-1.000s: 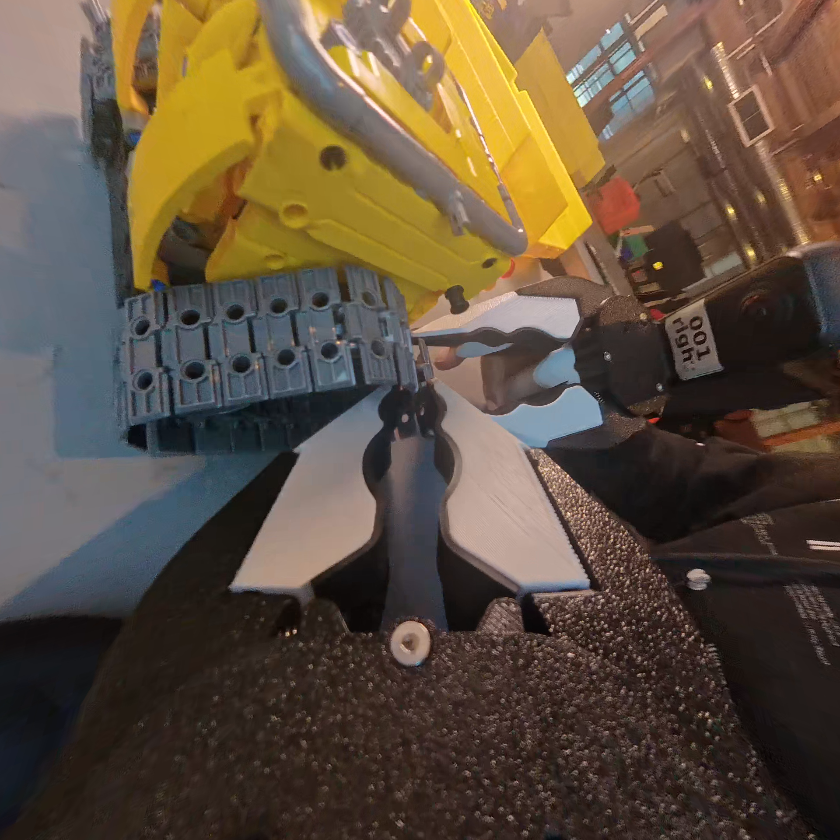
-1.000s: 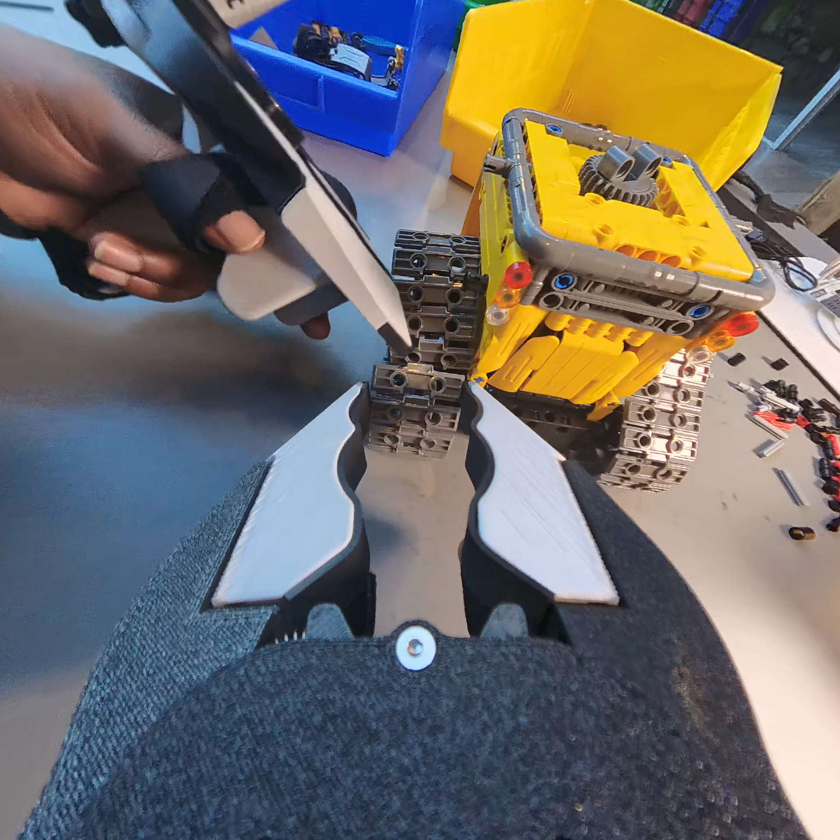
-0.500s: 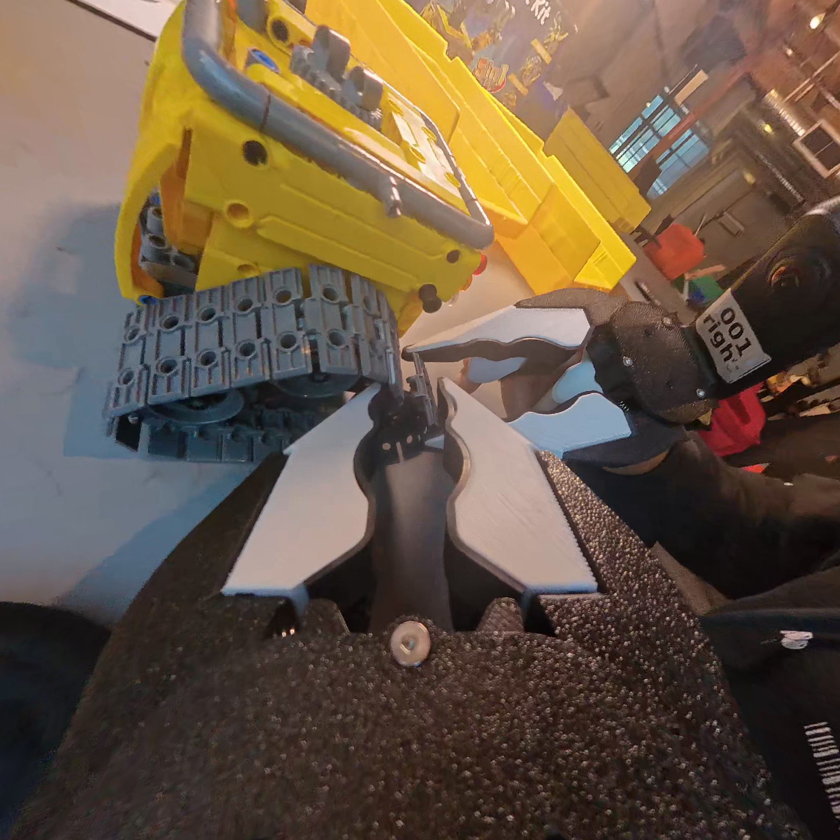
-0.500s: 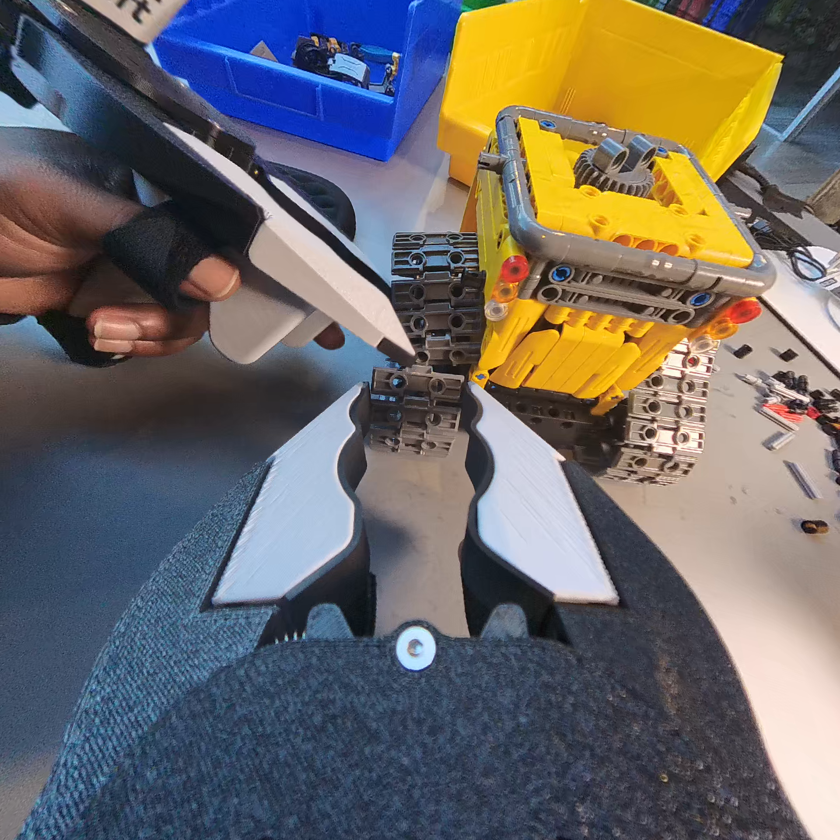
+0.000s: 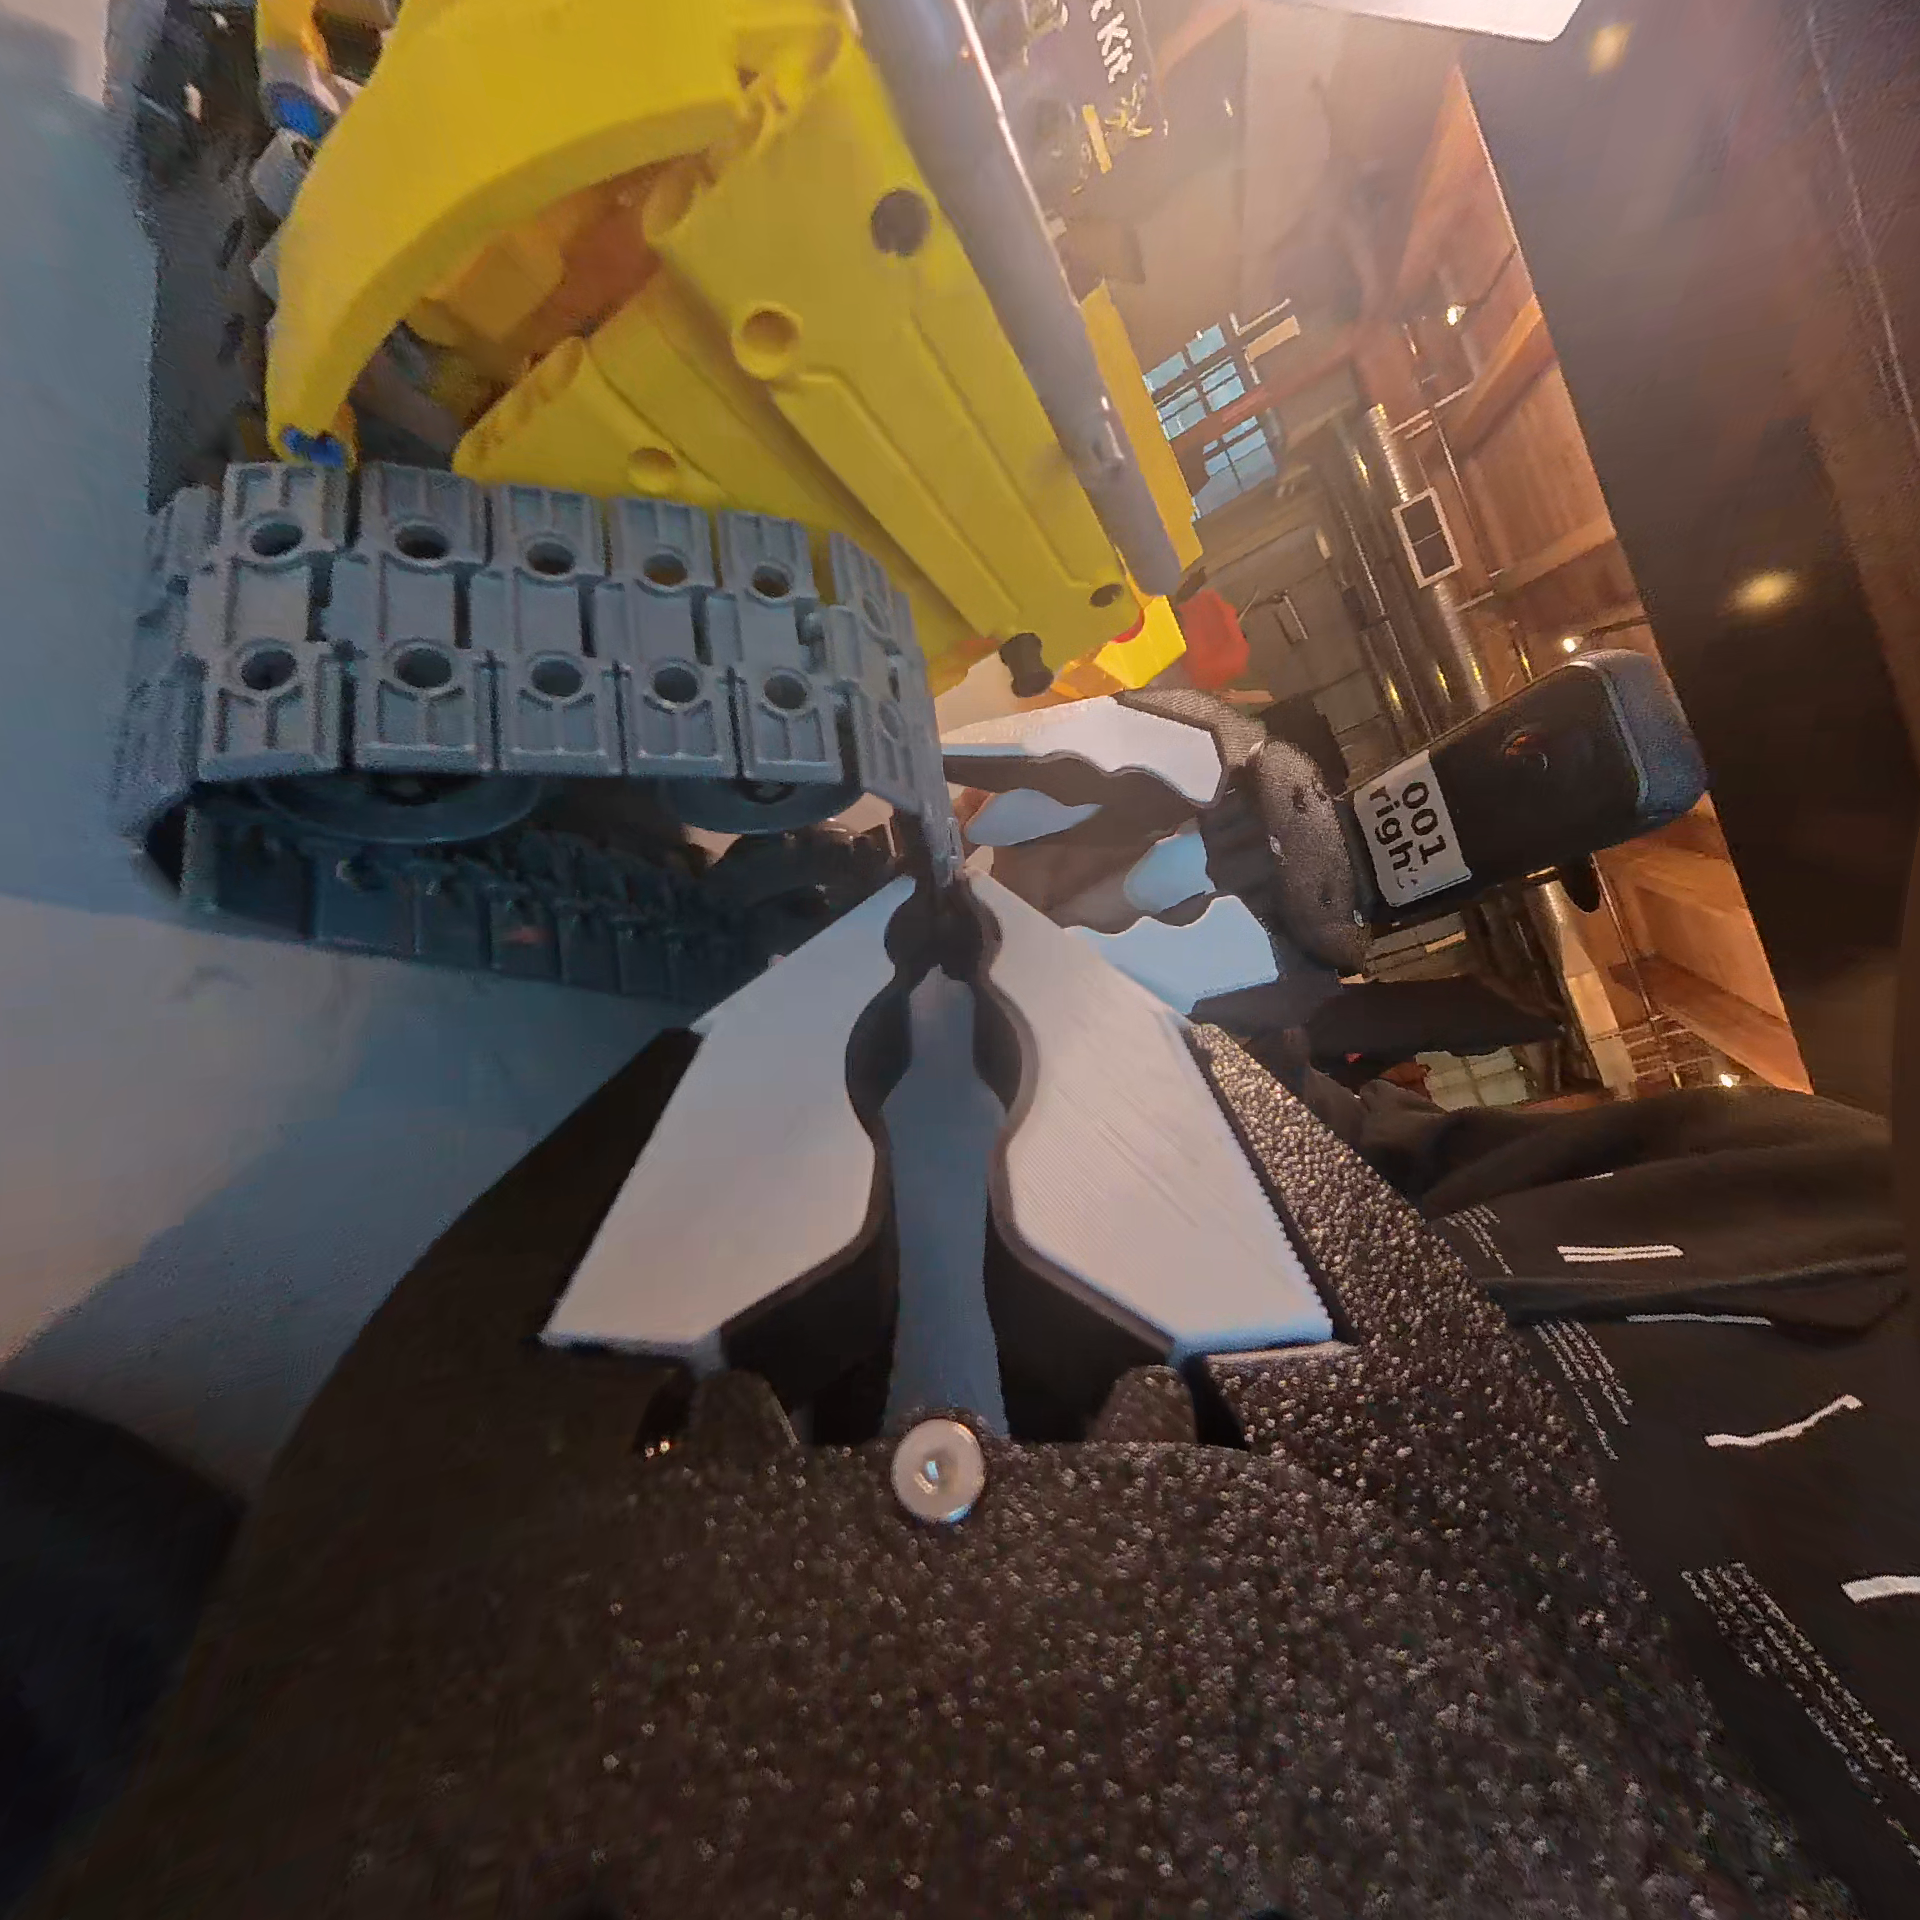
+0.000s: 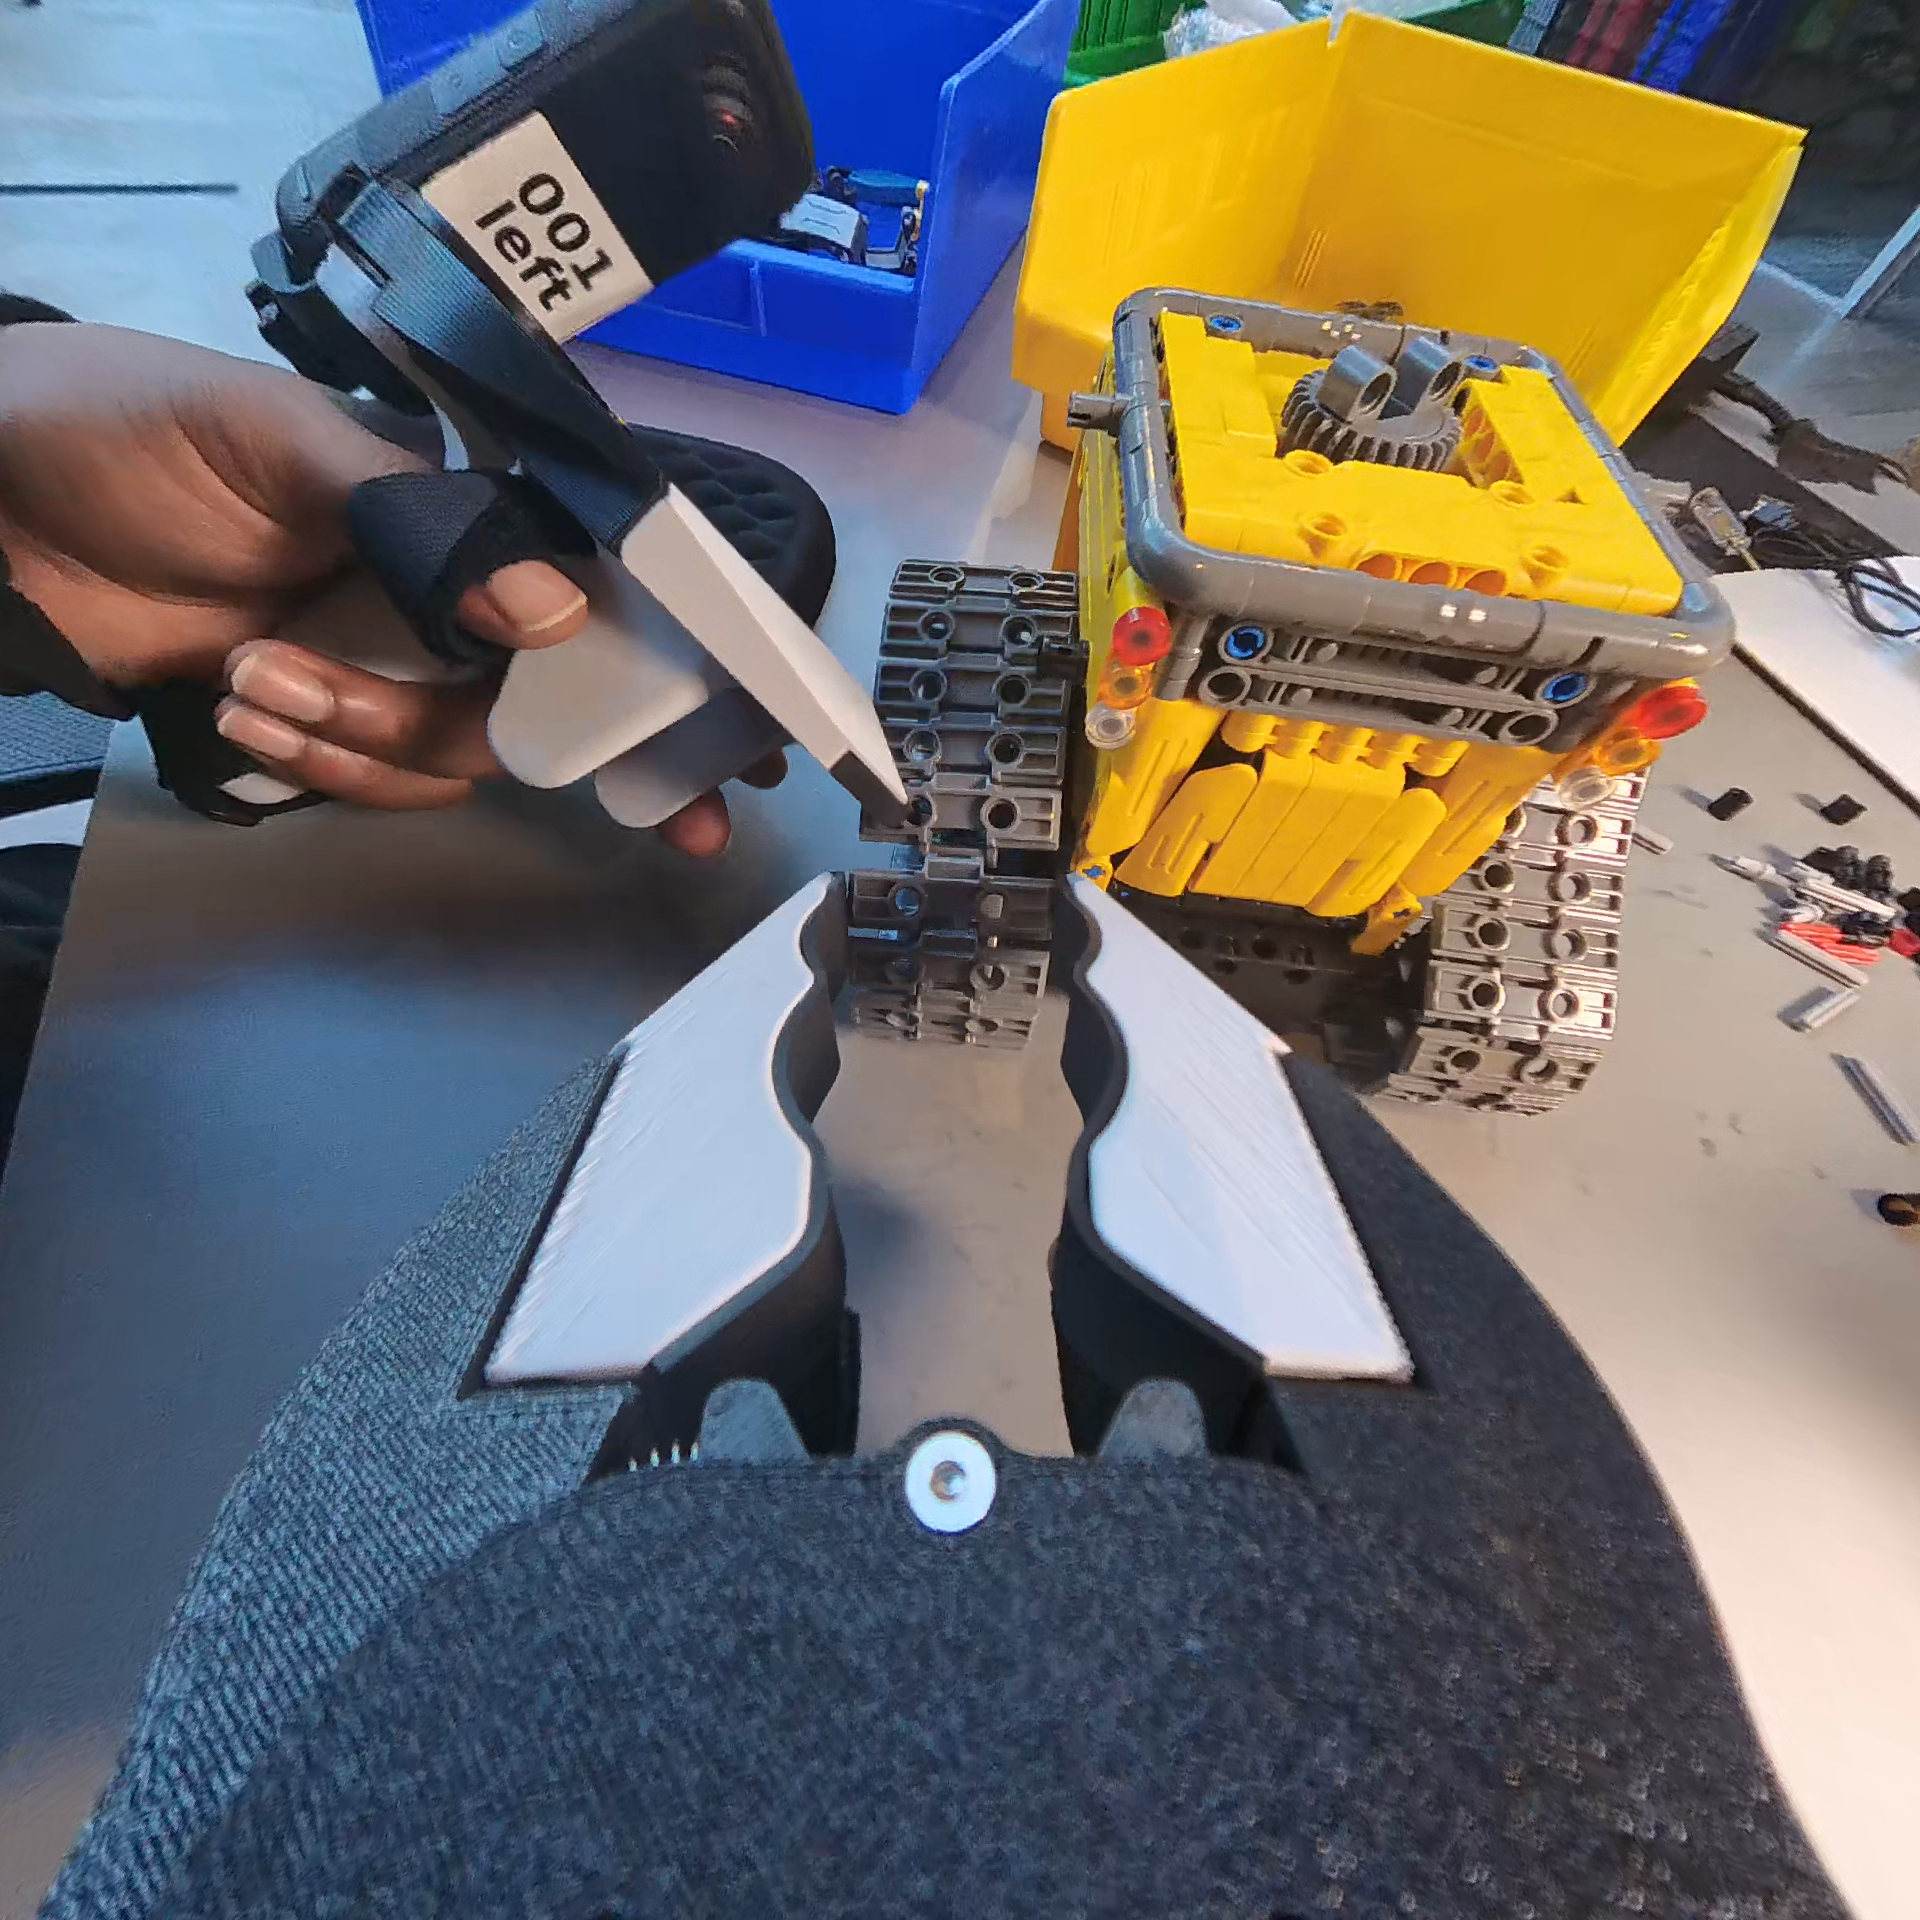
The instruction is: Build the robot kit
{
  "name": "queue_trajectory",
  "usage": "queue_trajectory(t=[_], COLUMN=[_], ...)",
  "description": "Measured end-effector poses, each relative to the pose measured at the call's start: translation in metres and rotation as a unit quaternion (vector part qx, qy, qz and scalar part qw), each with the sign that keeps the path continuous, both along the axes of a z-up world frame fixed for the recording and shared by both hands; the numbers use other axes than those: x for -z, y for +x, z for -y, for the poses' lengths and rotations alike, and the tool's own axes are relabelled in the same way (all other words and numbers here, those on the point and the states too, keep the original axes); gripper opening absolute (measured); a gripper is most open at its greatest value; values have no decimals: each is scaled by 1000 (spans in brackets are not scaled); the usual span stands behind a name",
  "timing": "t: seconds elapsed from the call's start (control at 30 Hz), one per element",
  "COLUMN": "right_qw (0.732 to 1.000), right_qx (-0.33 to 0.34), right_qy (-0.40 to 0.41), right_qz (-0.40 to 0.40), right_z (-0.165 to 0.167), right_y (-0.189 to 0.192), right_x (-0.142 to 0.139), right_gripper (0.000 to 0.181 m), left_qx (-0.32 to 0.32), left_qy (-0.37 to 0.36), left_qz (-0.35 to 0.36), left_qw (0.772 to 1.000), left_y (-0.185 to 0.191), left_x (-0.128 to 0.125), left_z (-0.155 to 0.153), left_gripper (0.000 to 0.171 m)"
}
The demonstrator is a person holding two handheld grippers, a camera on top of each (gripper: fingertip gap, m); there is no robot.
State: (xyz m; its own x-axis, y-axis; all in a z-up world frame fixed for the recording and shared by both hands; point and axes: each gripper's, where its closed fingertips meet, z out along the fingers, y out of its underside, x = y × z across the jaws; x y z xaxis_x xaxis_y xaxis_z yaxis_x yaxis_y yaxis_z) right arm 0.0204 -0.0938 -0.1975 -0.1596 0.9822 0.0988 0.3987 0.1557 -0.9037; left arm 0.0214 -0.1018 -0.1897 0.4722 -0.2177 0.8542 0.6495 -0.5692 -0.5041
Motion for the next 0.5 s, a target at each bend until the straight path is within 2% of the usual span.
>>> queue_trajectory(t=[0.5], right_qw=[1000], right_qx=[-6], right_qy=[5], right_qz=[2], right_z=[1], right_y=[-3], right_x=[2], right_gripper=[45], left_qx=[32], left_qy=[4], left_qz=[40], left_qw=[999], left_y=[10], left_x=[-4], left_z=[0], left_gripper=[3])
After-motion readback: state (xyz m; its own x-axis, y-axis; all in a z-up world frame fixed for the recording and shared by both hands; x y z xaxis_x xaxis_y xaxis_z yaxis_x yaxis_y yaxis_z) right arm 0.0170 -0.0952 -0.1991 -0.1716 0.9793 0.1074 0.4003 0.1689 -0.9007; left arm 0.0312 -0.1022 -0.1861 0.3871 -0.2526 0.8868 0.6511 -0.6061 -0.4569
